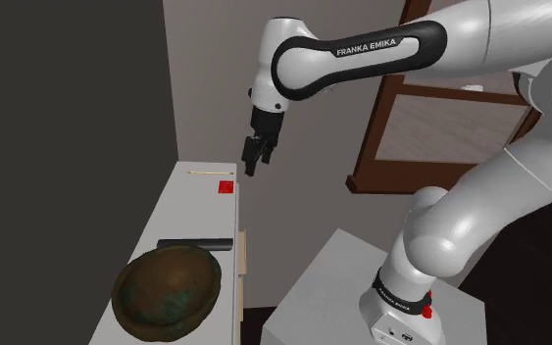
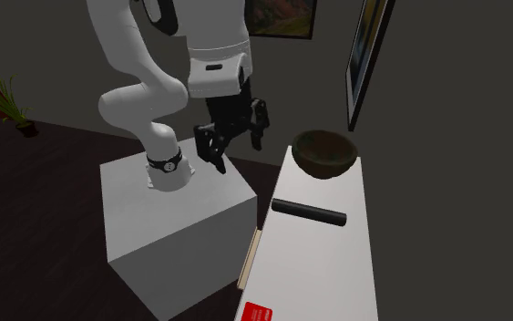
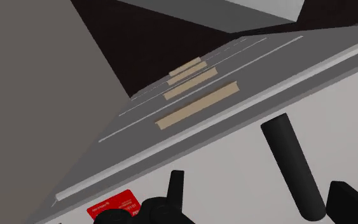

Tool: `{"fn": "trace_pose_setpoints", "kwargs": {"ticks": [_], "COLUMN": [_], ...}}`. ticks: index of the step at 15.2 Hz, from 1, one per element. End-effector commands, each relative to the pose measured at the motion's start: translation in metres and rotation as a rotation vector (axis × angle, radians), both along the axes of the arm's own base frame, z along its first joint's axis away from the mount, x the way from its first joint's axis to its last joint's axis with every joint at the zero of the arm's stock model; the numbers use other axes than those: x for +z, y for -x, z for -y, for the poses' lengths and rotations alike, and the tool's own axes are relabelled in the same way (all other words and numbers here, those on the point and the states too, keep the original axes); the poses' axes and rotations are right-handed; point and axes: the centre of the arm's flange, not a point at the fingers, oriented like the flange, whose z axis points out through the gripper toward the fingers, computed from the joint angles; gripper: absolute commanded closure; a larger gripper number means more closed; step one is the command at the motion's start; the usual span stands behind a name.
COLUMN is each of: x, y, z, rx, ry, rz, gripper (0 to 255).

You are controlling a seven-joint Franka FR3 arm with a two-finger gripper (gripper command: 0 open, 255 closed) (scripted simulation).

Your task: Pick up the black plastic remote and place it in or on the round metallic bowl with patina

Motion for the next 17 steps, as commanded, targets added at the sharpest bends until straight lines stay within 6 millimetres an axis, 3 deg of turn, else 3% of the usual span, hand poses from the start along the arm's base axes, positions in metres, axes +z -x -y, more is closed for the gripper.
{"fn": "trace_pose_setpoints", "kwargs": {"ticks": [1,8,15,17], "x": [-0.019,-0.083,-0.149,-0.159], "y": [-0.014,-0.050,-0.071,-0.071], "z": [-0.016,-0.077,-0.142,-0.147], "rx": [0.058,0.254,0.450,0.463], "ry": [0.002,0.012,0.021,0.022], "rz": [-0.010,-0.047,-0.085,-0.087], "gripper": [0,0,0,0]}}
